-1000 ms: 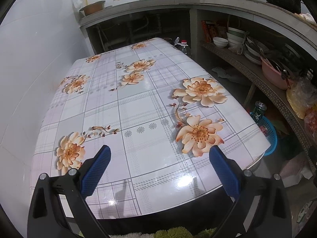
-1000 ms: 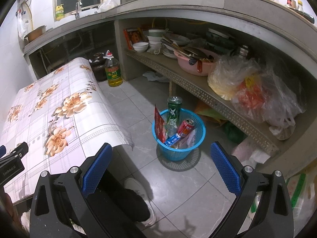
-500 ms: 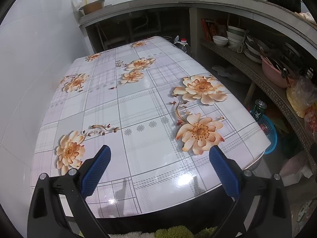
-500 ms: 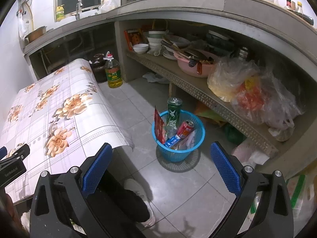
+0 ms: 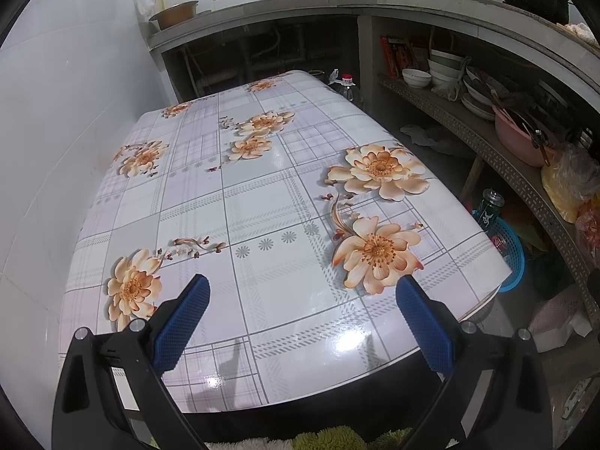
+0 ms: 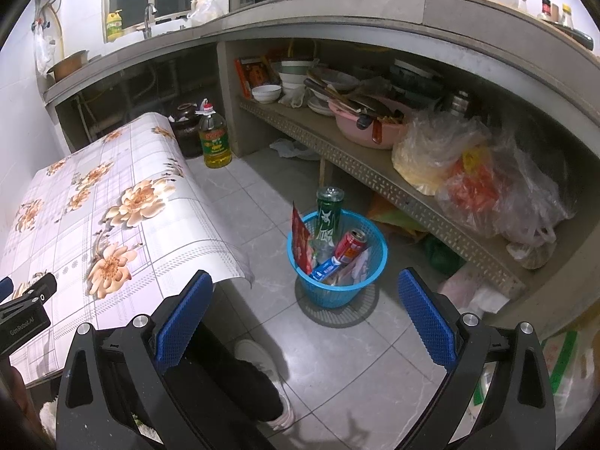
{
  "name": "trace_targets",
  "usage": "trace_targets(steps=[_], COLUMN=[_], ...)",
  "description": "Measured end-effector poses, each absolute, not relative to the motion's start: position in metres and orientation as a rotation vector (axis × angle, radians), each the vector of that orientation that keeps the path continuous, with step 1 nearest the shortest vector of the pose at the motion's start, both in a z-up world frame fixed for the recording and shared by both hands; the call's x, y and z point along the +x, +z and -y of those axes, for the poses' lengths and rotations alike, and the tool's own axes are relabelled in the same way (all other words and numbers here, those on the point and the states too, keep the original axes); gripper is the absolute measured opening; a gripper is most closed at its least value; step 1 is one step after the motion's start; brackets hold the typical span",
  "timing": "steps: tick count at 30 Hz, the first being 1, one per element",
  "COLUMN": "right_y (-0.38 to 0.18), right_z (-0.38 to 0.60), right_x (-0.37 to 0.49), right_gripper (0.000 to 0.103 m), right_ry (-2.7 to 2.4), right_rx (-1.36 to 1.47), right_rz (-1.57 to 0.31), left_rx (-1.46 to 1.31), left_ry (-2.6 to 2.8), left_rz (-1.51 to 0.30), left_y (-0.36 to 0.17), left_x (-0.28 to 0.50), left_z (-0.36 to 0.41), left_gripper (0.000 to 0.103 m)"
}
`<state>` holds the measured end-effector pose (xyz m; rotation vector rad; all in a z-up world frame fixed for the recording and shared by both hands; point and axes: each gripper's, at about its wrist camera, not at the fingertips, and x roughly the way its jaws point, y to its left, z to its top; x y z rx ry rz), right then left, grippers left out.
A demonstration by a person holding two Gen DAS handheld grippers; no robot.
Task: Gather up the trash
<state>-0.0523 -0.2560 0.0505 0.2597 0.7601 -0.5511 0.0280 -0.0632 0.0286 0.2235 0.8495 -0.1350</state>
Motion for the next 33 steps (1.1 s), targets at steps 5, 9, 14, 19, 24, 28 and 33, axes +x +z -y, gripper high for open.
trace_targets(steps=[5,9,14,19,24,28,33], right_y=[0.0548,0.0559,0.0549,0.0547,0.0557,0.0557,0.0562], right_z=[0.2568,0.2581,0.2553,0.2544,0.2546,0.2546,0.2533], right_x=[-0.0511,-0.05,-0.0512,-0.0512,-0.05,-0.05,-0.0489], right_gripper=[0.095,0.095,0.095,0.095,0.095,0.095,0.095], right_ry=[-0.554,-0.554,-0.557,-0.558,-0.558,-0.558,-0.559], right_rx=[0.258,0.258,0.258,0.258,0.257,0.257,0.259], right_rz=[-0.757,-0.758,-0.757,-0.756,-0.755,-0.756,-0.757], left_rx=[0.223,0.224,0.223,0.224,0.224,0.225,0.224], left_ry=[-0.138,-0.139,-0.139,-0.139,-0.138,-0.139,-0.139], left_rz=[-0.847,-0.849,-0.849,-0.85,-0.849,-0.851,-0.852], left_y=[0.031,0.0314,0.0309,0.0309,0.0307,0.0305,0.03], left_x=[0.0287,0.0285,0.0287,0.0284,0.0282,0.0287,0.028], left_z=[0.0631,0.0631,0.0629,0.0631,0.0625,0.0623,0.0615], left_gripper=[0.097,0.097,0.097,0.097,0.097,0.097,0.097])
